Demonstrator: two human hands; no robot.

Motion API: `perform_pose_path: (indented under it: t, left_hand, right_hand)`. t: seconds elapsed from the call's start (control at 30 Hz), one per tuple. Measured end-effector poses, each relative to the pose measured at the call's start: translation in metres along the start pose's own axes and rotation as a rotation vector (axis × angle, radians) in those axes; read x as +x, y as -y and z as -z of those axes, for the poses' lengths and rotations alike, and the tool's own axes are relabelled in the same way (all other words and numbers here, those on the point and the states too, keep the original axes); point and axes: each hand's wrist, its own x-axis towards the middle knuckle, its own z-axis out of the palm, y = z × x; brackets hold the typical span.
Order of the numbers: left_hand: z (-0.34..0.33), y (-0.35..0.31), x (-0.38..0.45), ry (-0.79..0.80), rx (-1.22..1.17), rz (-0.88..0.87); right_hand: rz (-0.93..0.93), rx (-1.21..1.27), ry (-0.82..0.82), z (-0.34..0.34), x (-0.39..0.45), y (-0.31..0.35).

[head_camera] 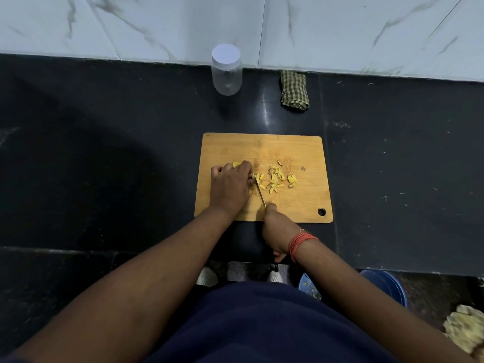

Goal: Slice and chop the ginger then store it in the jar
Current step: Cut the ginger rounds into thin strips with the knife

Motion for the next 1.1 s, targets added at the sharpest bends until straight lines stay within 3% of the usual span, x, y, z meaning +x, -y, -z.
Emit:
perform_pose_path:
  t: [0.23, 0.57, 0.8, 1.1]
  left_hand:
    - [0.000, -0.003, -0.002, -0.002, 0.007, -0.004]
    - [0.004, 0.001, -0.012, -0.028, -0.005, -0.011]
    - [0.012, 0.019, -0.023, -0.096, -0.023, 0.099]
    - [0.014, 0.041, -0.036, -0.147, -0.007, 0.184]
  right_hand:
    - [0.035, -0.084, -0.002, -0.009, -0.004, -0.023]
    - [0.123, 0.071, 0.006, 0.011, -0.009, -0.026]
    - [0.123, 0.073, 0.065, 0.004, -0.001, -0.008]
    - [0.080, 0.153, -0.013, 0.005, 0.003, -0.018]
